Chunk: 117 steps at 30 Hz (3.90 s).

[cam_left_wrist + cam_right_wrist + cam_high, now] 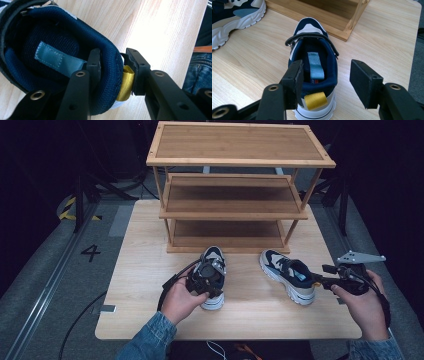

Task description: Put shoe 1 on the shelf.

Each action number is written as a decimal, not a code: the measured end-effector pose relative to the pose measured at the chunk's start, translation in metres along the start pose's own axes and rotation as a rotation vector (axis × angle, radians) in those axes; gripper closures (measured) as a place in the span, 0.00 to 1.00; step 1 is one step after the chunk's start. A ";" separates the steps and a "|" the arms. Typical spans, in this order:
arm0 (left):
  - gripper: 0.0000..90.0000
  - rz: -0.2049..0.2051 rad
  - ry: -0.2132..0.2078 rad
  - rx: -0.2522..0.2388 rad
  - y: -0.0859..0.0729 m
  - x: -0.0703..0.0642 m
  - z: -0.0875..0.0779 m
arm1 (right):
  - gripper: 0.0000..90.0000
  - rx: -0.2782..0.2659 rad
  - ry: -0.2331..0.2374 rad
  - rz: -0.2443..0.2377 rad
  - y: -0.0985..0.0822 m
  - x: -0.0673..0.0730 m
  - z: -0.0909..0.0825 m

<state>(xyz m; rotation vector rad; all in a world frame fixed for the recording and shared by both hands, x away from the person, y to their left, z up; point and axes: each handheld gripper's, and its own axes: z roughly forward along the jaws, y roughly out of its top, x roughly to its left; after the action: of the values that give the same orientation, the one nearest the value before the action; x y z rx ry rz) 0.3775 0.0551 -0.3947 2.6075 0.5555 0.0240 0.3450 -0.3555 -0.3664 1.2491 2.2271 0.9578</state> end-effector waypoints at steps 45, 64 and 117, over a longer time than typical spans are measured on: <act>0.73 0.144 0.066 -0.076 0.073 0.097 0.003 | 0.50 0.027 0.000 0.002 -0.010 0.006 -0.002; 0.52 0.068 0.117 -0.065 0.074 0.102 0.016 | 0.50 0.017 0.005 -0.013 -0.008 0.008 -0.001; 0.84 -0.285 0.203 -0.267 0.008 0.046 0.022 | 0.53 -0.072 -0.035 0.028 0.002 0.006 -0.010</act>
<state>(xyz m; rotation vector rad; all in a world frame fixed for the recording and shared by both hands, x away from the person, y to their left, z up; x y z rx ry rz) 0.4254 0.0564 -0.4143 2.2603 0.9242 0.2556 0.3364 -0.3529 -0.3582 1.2585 2.1342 1.0103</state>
